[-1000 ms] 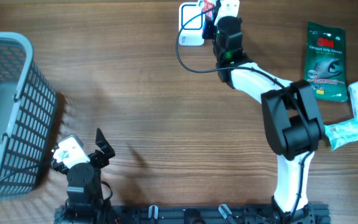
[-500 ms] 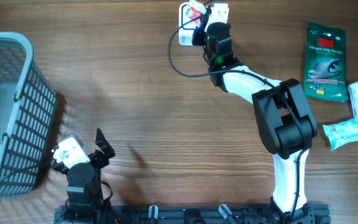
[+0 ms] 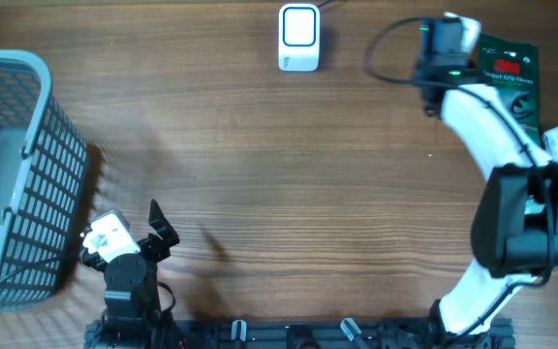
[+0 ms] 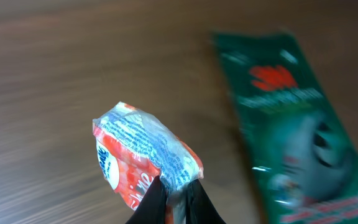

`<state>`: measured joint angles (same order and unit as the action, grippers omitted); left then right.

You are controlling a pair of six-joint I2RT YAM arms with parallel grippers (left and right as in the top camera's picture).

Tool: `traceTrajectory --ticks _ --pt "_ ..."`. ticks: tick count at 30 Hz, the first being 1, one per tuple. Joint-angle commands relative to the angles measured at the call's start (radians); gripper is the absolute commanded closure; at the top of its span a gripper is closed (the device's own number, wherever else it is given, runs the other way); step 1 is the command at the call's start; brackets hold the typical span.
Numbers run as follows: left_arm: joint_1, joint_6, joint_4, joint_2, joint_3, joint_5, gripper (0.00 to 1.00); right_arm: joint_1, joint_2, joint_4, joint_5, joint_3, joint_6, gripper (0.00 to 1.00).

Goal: Scan the item barcode

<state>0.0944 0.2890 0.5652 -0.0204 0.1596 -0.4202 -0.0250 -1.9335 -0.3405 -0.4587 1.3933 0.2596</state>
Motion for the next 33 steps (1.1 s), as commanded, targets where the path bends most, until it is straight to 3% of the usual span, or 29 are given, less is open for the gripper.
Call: traceTrajectory --ticks 1,5,7,14,15,16,17,21,33 --pt "0.004 -0.020 -0.004 0.005 -0.005 0.009 0.00 0.151 -0.067 -0.005 -0.023 -0.026 0.131 0.96" --pt "0.004 -0.020 -0.004 0.005 -0.005 0.009 0.00 0.251 -0.112 0.015 0.248 -0.026 0.135 0.96" --pt "0.004 -0.020 -0.004 0.005 -0.005 0.009 0.00 0.266 -0.134 0.012 0.295 -0.027 0.136 0.96" --pt "0.004 -0.020 -0.004 0.005 -0.005 0.009 0.00 0.273 -0.217 0.034 0.033 -0.027 0.143 0.93" --pt "0.004 -0.020 -0.004 0.005 -0.005 0.009 0.00 0.274 -0.211 0.034 0.010 -0.025 0.138 0.68" --pt "0.004 -0.020 -0.004 0.005 -0.005 0.009 0.00 0.273 -0.197 0.033 0.006 -0.020 0.119 0.15" --pt "0.004 -0.020 -0.004 0.005 -0.005 0.009 0.00 0.273 -0.174 0.031 0.037 -0.016 0.094 0.00" --pt "0.004 -0.020 -0.004 0.005 -0.005 0.009 0.00 0.265 -0.049 -0.022 0.212 -0.003 0.074 0.00" --pt "0.004 -0.020 -0.004 0.005 -0.005 0.009 0.00 0.196 0.660 -0.270 0.657 -0.003 0.110 0.00"
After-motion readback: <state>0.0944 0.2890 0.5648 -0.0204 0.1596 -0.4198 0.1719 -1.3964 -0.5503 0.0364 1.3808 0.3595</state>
